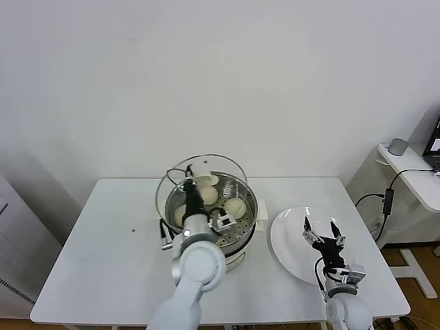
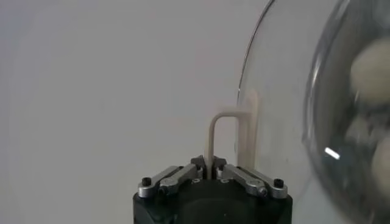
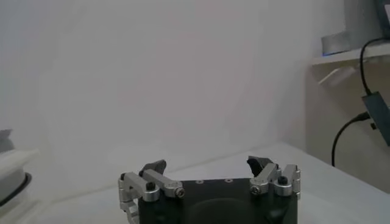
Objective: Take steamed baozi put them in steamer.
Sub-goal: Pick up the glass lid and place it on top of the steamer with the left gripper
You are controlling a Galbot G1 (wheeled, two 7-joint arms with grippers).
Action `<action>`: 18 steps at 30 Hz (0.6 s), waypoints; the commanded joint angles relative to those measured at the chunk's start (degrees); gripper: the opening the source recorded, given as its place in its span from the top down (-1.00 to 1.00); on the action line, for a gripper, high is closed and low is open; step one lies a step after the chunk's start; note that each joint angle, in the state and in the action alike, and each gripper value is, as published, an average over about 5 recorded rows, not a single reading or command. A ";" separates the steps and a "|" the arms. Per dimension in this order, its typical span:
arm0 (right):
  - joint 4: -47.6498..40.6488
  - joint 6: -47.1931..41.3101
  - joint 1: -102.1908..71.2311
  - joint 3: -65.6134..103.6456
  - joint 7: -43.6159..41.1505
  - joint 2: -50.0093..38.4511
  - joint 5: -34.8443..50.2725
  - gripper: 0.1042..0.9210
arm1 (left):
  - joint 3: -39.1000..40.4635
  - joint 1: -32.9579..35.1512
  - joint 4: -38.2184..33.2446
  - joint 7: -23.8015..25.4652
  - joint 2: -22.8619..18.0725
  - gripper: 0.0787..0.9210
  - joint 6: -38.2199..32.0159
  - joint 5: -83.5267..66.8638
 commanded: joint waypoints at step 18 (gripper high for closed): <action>-0.50 -0.13 0.15 -0.16 0.04 0.89 -0.21 -0.76 | 4.58 -0.80 7.66 -1.06 -2.88 0.88 2.81 6.67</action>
